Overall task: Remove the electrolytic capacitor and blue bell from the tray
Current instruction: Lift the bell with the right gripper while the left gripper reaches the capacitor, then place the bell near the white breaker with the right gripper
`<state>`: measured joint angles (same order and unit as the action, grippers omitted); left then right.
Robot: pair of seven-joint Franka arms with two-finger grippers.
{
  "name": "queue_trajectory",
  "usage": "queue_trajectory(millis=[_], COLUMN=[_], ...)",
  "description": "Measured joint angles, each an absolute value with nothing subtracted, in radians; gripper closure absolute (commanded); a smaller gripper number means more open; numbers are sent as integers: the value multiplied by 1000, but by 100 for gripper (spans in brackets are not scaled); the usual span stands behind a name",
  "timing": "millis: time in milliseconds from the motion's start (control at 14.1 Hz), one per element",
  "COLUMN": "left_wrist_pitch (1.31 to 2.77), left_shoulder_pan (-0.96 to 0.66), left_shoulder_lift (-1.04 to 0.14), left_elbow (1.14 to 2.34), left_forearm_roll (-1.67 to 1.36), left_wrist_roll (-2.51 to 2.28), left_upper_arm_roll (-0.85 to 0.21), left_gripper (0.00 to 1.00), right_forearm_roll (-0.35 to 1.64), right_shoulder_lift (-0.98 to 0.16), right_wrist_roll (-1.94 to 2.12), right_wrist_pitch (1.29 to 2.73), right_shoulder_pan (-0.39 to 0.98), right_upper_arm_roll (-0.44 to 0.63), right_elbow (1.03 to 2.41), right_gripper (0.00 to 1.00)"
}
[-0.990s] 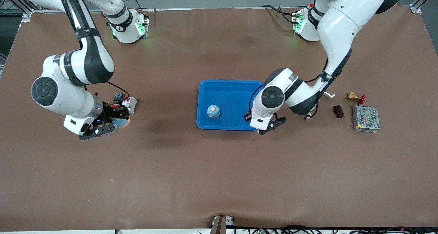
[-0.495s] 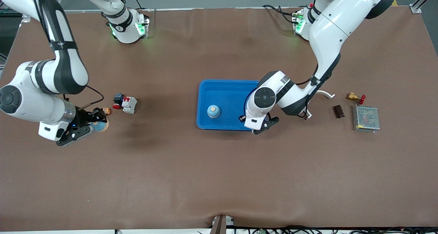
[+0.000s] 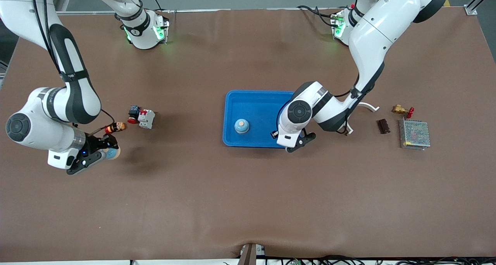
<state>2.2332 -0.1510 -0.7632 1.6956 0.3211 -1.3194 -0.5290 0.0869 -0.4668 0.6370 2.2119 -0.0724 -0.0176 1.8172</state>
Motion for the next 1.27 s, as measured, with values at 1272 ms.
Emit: queue_trajectory(millis=[1272], left_wrist_pitch=[2062], left_shoulder_pan=[-113], left_shoulder_lift=[-610], left_elbow=[1646], left_forearm_roll=[322], left_wrist_roll=[-1271], left_upper_arm_roll=[-527], left_gripper=[100], right_forearm_roll=[79], right_shoulder_lift=[-636], right_wrist_roll=[652], right_wrist_pitch=[2373], right_shoulder_pan=[-80], right_upper_arm_roll=[-18], right_elbow=[1813], right_gripper=[59])
